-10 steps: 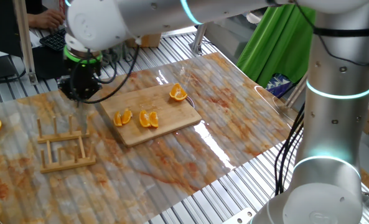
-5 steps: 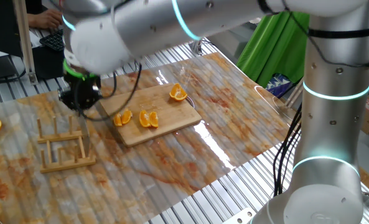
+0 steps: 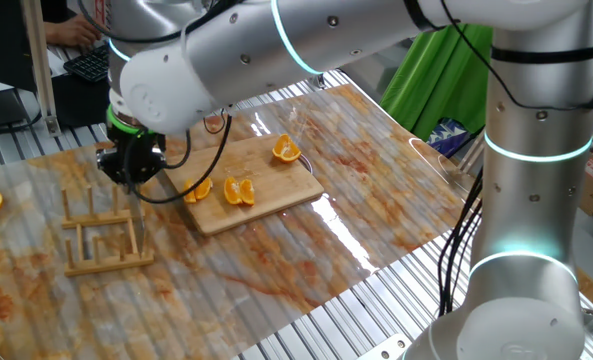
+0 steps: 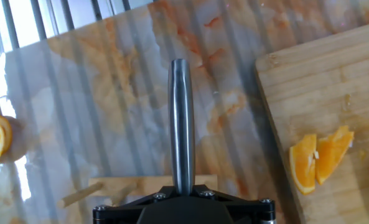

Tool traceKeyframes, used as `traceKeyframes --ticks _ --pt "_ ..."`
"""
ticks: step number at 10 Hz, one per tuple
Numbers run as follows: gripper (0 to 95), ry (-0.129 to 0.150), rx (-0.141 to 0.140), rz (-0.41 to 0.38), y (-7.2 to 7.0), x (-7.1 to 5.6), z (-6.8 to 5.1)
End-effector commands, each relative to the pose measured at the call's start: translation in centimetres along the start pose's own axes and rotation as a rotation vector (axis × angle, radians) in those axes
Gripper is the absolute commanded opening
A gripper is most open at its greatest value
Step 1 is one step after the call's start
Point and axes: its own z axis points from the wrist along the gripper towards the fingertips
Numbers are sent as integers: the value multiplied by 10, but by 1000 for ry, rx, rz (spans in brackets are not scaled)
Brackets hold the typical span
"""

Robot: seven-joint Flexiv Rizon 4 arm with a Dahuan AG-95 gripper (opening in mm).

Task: Chop the orange

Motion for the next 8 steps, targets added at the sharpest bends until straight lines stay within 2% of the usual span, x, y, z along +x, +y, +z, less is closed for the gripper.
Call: traceKeyframes --ticks 1,8 --pt "0 0 -4 1 0 4 2" --pt "0 9 2 7 0 5 2"
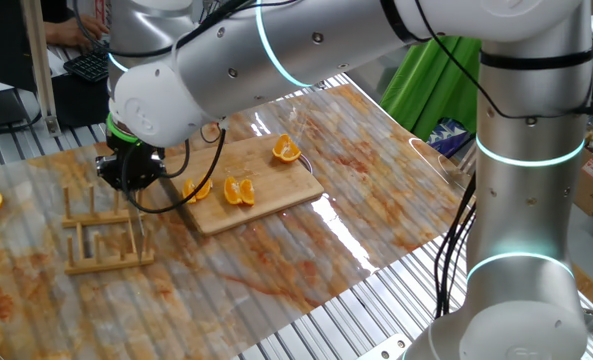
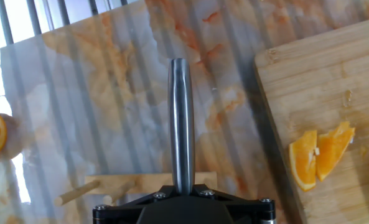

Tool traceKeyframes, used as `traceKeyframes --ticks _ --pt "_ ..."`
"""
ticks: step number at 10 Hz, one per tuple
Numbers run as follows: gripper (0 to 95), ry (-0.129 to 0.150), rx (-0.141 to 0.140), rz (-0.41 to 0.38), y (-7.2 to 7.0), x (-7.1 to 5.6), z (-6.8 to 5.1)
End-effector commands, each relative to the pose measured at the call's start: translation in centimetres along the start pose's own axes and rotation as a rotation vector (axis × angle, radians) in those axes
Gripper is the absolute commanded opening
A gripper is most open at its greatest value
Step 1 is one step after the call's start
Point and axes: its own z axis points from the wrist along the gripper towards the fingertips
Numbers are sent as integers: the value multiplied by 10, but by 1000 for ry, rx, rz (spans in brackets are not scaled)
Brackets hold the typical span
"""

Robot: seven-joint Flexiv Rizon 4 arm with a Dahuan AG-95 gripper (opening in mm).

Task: Chop the orange

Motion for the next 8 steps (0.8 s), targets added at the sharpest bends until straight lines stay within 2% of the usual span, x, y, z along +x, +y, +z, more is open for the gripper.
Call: traceKeyframes --ticks 1,7,8 --pt "0 1 5 2 -1 1 0" --pt "0 1 10 8 1 2 -1" --pt "190 0 12 11 1 2 -1"
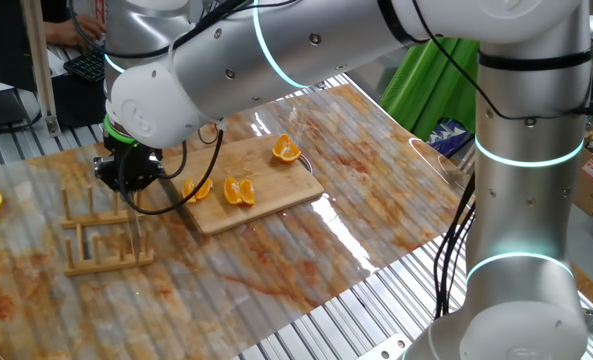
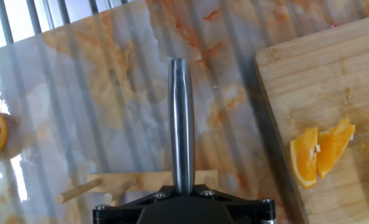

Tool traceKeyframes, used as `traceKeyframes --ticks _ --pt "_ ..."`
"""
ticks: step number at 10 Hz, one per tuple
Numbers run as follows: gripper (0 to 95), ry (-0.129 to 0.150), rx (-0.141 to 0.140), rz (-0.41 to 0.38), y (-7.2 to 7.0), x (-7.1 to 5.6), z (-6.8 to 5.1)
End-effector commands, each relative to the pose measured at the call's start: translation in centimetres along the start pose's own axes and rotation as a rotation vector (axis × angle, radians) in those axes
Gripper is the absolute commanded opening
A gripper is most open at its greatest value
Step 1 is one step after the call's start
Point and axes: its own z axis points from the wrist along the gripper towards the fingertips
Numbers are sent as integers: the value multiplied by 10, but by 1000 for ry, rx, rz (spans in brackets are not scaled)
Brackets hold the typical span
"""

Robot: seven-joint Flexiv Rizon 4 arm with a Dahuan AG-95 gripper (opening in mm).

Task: Chop the orange

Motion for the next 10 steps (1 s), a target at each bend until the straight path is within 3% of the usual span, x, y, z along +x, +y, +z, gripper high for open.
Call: traceKeyframes --ticks 1,3,8,9,10 --pt "190 0 4 7 0 0 -1" --pt "190 4 25 9 2 -1 -5" --pt "190 13 27 19 3 -1 -7" --pt "380 13 39 26 3 -2 -8" --pt "380 21 43 25 4 -3 -10"
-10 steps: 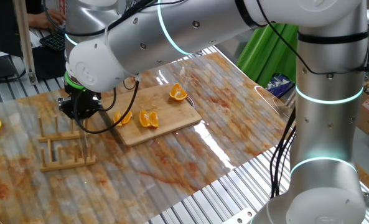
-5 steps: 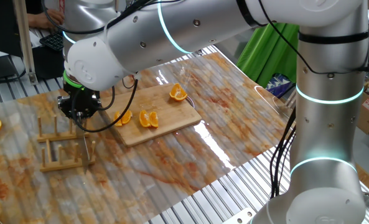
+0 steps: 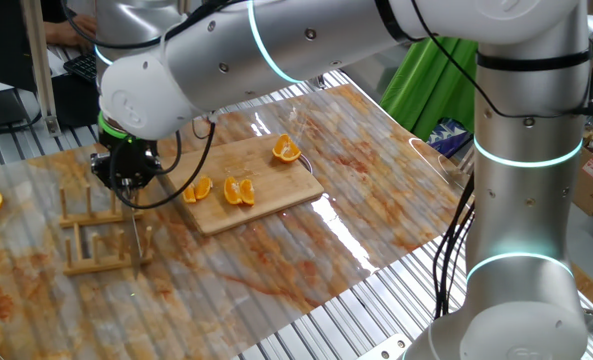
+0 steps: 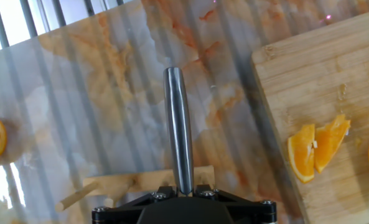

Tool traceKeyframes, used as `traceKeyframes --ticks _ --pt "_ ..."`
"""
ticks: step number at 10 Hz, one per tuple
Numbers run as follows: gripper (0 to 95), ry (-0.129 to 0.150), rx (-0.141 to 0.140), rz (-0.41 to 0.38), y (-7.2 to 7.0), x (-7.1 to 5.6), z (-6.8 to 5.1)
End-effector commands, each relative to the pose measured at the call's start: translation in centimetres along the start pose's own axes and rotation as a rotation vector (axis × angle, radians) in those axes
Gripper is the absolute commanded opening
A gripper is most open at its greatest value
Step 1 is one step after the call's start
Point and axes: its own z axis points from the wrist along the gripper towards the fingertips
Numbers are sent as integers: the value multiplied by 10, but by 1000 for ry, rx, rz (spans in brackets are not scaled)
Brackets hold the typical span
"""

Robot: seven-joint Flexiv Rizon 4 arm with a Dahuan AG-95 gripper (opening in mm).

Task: Chop the orange

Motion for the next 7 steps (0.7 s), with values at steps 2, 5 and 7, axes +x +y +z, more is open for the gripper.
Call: traceKeyframes --ticks 2,5,7 --pt "380 12 4 2 2 -2 -2" --pt "380 7 24 9 3 -3 -2" --pt "380 12 32 9 4 -3 -1"
